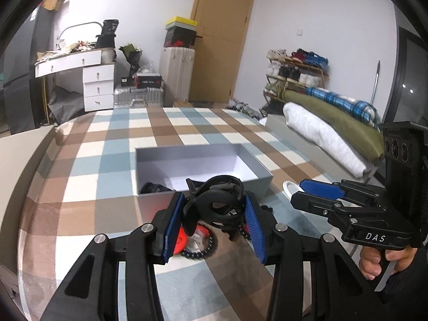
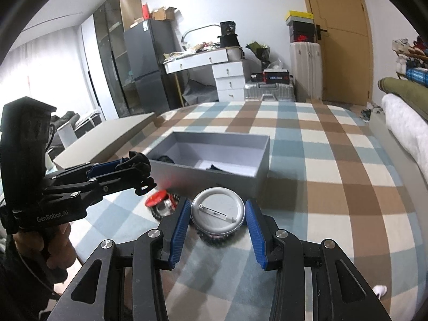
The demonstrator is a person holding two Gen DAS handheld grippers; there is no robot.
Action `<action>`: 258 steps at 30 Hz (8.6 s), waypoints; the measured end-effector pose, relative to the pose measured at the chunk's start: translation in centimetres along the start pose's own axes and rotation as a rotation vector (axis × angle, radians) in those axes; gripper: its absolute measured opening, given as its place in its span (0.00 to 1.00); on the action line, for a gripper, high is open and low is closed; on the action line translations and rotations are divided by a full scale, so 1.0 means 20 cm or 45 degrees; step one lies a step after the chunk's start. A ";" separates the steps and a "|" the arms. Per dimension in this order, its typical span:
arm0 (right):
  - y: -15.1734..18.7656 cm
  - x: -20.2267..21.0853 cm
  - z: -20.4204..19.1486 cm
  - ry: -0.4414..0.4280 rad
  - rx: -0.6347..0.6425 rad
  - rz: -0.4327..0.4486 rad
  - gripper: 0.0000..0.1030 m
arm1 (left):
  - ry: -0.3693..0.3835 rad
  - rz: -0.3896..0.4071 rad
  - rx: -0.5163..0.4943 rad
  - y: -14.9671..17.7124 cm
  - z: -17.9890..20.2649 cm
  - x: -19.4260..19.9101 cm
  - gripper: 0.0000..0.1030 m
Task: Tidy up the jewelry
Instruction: 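Carry the badge and clip into the silver box and release both, then move the right tool to the black beaded coil hair tie, then grasp and lift the black beaded coil hair tie with the right tool, then hold the hair tie raised with the right tool while the left tool reaches the red badge, then grasp and lift the red 'China' pin badge with the left tool, then carry the badge and hair tie into the silver box and open both tools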
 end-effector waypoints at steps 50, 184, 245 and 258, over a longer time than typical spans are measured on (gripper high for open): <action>0.01 -0.20 0.13 0.042 -0.095 -0.174 0.92 | -0.109 -0.136 0.037 0.02 -0.13 -0.06 0.99; 0.04 -0.17 0.03 -0.001 0.010 -0.113 0.08 | -0.266 -0.426 0.024 0.17 -0.26 -0.21 0.50; -0.14 -0.15 0.07 0.033 -0.065 -0.011 0.08 | -0.110 -0.071 -0.053 -0.10 -0.14 -0.09 0.36; -0.24 -0.28 0.06 0.057 -0.069 -0.014 0.08 | -0.154 -0.084 -0.044 -0.14 -0.17 -0.24 0.36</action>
Point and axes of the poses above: each gripper's, at about its wrist camera, not at the fingertips, and x roughly against the way its jaws point, z to its right, y to its underside, the point moved 1 cm from there along -x, roughly the way its jaws point, and after that the axes turned 5 degrees about y, right-handed, at the moved point
